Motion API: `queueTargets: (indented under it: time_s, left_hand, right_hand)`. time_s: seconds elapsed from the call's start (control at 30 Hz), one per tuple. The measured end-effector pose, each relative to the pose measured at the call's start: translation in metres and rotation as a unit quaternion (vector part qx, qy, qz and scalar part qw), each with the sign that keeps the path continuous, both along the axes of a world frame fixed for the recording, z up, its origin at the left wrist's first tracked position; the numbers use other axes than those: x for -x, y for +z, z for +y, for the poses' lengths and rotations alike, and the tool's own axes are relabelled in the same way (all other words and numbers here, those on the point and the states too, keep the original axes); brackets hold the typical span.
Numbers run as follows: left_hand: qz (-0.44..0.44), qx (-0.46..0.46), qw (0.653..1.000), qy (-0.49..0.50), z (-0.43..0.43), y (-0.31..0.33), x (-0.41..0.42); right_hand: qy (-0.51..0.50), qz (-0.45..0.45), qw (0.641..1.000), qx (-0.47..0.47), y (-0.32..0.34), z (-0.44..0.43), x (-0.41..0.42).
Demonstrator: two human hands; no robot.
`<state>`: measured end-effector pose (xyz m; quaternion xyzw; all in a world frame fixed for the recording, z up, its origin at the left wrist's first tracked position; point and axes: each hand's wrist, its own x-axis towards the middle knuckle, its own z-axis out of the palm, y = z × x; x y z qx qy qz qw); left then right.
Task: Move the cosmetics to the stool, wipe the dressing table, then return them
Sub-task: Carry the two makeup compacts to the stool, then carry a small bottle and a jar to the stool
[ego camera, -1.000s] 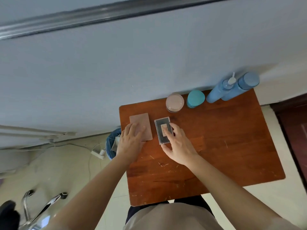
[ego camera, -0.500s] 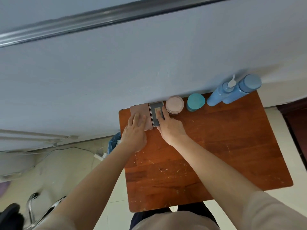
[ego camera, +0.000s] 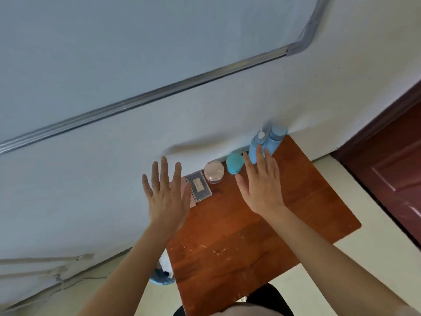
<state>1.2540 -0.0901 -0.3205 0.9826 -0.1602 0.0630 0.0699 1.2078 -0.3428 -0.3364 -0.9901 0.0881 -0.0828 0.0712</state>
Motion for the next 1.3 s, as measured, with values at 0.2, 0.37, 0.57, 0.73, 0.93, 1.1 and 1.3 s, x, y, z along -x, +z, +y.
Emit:
queueTargets:
  time_s: [0.2, 0.37, 0.57, 0.73, 0.93, 1.1, 1.3]
  left_hand:
    - [-0.032, 0.045, 0.984, -0.169, -0.062, 0.02, 0.018]
    - [-0.037, 0.096, 0.948, -0.303, -0.165, 0.061, 0.072]
    - [-0.104, 0.157, 0.843, -0.503, -0.272, 0.132, 0.2]
    - [-0.131, 0.206, 0.755, -0.609, -0.324, 0.175, 0.35]
    - [-0.119, 0.222, 0.676, -0.693, -0.366, 0.195, 0.555]
    - [-0.114, 0.212, 0.63, -0.738, -0.399, 0.199, 0.688]
    - [-0.104, 0.204, 0.591, -0.773, -0.453, 0.182, 0.786]
  right_hand:
    - [-0.182, -0.064, 0.981, 0.032, 0.039, -0.03, 0.106]
    - [-0.318, -0.083, 0.94, 0.096, 0.08, -0.067, 0.228]
    - [-0.468, -0.158, 0.857, 0.146, 0.133, -0.09, 0.403]
    - [-0.558, -0.209, 0.783, 0.176, 0.155, -0.088, 0.556]
    - [-0.637, -0.211, 0.711, 0.21, 0.164, -0.077, 0.753]
    - [-0.689, -0.183, 0.672, 0.203, 0.168, -0.082, 0.88]
    - [-0.715, -0.148, 0.661, 0.174, 0.153, -0.125, 0.968]
